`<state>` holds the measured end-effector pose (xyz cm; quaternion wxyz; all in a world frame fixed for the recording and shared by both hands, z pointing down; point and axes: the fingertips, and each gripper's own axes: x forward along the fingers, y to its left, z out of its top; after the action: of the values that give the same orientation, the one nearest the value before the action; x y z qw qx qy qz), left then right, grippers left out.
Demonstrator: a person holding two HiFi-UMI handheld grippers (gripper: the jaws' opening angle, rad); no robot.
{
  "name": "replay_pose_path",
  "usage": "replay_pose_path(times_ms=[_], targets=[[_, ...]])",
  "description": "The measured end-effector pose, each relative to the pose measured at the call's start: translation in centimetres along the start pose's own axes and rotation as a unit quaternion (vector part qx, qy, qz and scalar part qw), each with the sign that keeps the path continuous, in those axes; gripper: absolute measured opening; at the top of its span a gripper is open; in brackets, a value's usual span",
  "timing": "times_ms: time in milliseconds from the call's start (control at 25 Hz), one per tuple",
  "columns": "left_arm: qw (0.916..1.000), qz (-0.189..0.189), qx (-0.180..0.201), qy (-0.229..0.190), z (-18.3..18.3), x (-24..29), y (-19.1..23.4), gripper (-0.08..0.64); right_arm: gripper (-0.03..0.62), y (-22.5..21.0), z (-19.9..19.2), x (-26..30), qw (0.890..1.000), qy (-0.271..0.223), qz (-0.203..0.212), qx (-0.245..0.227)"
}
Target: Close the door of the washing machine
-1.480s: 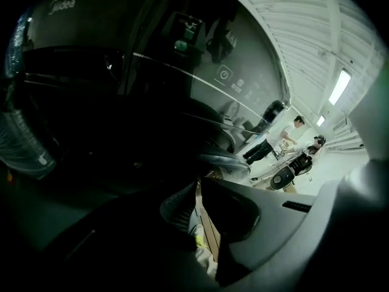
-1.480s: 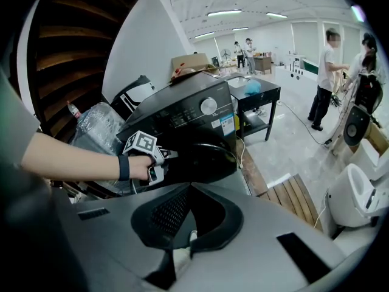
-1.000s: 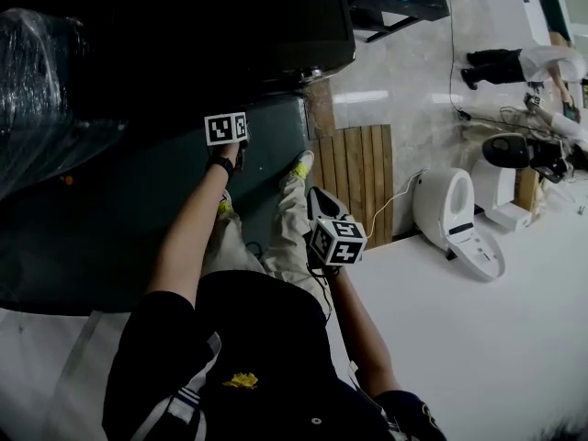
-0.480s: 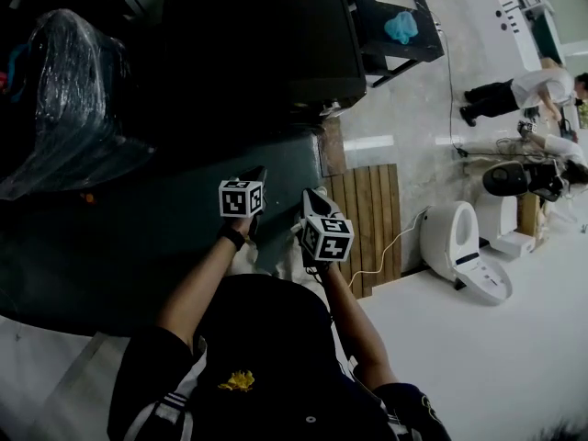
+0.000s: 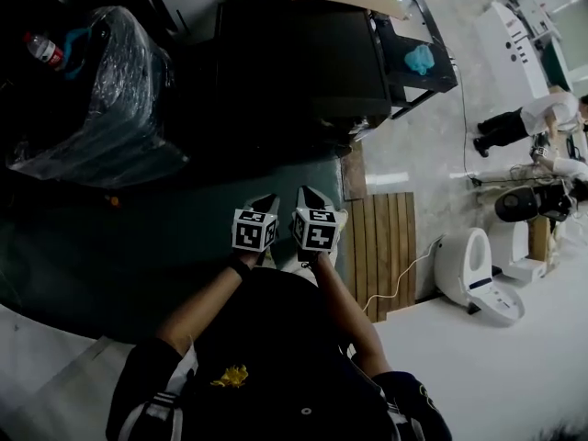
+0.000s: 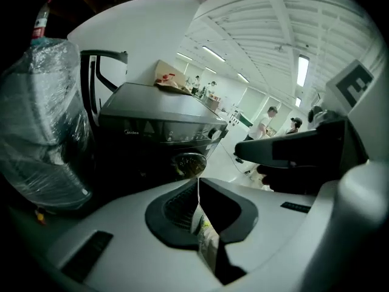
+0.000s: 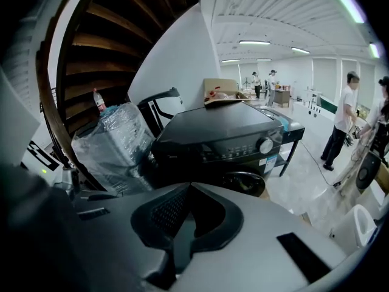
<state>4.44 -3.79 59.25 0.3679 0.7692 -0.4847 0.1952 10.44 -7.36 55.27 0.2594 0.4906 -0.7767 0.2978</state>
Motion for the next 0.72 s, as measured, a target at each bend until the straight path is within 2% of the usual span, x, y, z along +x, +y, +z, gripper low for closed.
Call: replay_pose_path(times_ms=[320,480,720], targets=[[0.9990,-0.007,0.042,-0.017,-0.7,-3.7,0.1,0.023,0.025,3.6,-0.6,-1.2,1.000,0.004,0.009,-0.026],[0.9985,-0.006,0.043,-0.034,-0.5,-5.1,-0.1,0.023,0.025,5.0,-0.1,-2.7,0.999,-0.001,0.010,-0.041],[0.9981,-0.004,0.041,-0.046,-1.2,-5.7,-0.2,0.023,0.025,4.6,-0.8,-3.2,0.998,-0.004,-0.001,-0.055]])
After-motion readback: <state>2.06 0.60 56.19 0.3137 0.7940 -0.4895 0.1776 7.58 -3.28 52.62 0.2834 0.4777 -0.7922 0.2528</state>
